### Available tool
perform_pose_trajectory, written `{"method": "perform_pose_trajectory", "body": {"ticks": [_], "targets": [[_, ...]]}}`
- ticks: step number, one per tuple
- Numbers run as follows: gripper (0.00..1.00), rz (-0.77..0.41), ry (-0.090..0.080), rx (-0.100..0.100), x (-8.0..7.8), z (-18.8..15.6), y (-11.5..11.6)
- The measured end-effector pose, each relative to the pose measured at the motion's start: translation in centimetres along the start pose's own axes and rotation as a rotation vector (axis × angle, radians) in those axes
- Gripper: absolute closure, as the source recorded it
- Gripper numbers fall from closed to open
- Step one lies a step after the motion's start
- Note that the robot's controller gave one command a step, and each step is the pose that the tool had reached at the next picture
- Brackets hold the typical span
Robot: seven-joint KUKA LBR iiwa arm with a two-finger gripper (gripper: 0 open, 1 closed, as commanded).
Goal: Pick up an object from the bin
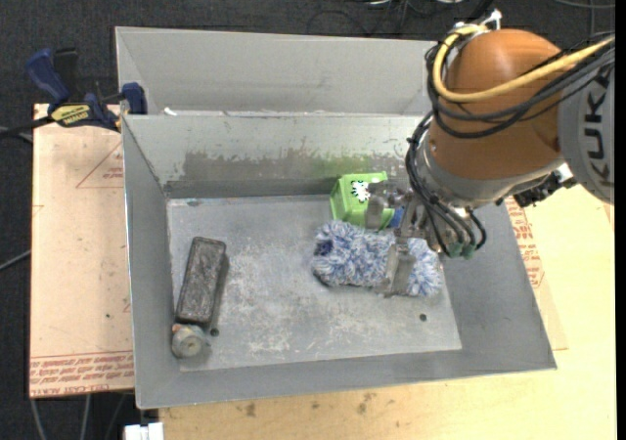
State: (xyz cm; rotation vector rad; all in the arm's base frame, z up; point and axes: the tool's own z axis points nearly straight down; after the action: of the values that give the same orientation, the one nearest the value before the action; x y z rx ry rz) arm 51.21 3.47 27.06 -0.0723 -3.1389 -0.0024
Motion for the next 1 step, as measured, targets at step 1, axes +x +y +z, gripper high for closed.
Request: {"method": "perform_pose_trajectory", "body": {"ticks": [1], "targets": [[0.00, 0.006, -0.018, 0.001, -2.74, -1.56, -2.15]]}}
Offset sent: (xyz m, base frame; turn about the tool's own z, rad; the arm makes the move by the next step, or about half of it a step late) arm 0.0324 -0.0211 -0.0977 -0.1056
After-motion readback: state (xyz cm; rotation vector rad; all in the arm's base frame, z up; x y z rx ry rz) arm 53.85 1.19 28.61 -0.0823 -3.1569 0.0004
